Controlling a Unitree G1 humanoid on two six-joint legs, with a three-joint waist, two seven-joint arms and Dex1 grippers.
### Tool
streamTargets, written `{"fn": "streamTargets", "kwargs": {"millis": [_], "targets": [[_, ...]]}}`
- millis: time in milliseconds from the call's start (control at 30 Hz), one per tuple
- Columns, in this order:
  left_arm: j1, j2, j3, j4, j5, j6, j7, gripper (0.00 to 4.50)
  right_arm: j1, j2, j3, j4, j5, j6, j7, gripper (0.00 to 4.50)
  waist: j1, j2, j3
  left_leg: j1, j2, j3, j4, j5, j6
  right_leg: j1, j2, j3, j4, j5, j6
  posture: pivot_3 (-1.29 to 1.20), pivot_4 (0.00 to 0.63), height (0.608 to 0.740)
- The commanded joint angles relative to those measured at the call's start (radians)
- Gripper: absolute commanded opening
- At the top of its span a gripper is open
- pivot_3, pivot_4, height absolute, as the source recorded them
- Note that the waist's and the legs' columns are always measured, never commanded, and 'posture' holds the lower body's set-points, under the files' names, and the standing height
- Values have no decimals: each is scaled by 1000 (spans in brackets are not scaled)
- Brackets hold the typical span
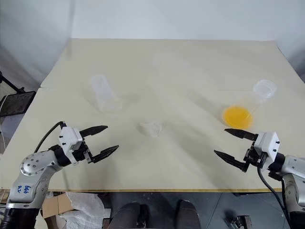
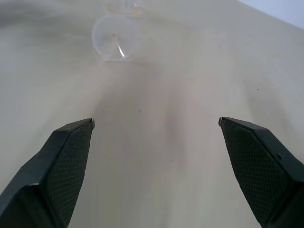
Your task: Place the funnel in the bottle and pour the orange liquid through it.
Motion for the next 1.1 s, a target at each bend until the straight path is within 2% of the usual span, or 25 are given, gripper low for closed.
{"fn": "streamTargets", "kwargs": {"millis": [33,233,500,700,867,1100], "targets": [[-2,11,15,-29,22,-35,14,4500,-4,-7,-6,-15,4,-4,4,4410,0,0,0,0,0,0,0,0,0,0,0,0,0,0,0,0,150,740],[15,-34,104,-6,-50,-26,74,4500,-34,32,35,-53,26,37,-20,4410,-3,0,0,0,0,0,0,0,0,0,0,0,0,0,0,0,150,740],[187,-190,312,-17,-124,-22,272,4500,-168,201,181,-216,63,164,-183,4410,-8,0,0,1,2,0,0,0,-1,-1,1,0,1,0,0,0,150,740],[243,-274,345,-23,-124,-37,360,4500,-234,266,235,-235,53,192,-233,4410,13,-1,-1,0,0,-2,1,-1,1,0,-2,0,1,0,0,0,150,740],[137,-224,301,-30,-119,18,372,4500,-215,239,223,-215,40,189,-212,4410,21,-2,-1,0,-1,-2,1,-1,1,0,-1,-1,1,0,0,0,150,740],[-202,-128,230,110,-100,160,426,4500,-174,225,211,-230,36,182,-217,4410,15,-4,-2,0,-1,-1,1,-1,0,0,-1,-2,2,1,0,0,150,740]]}}
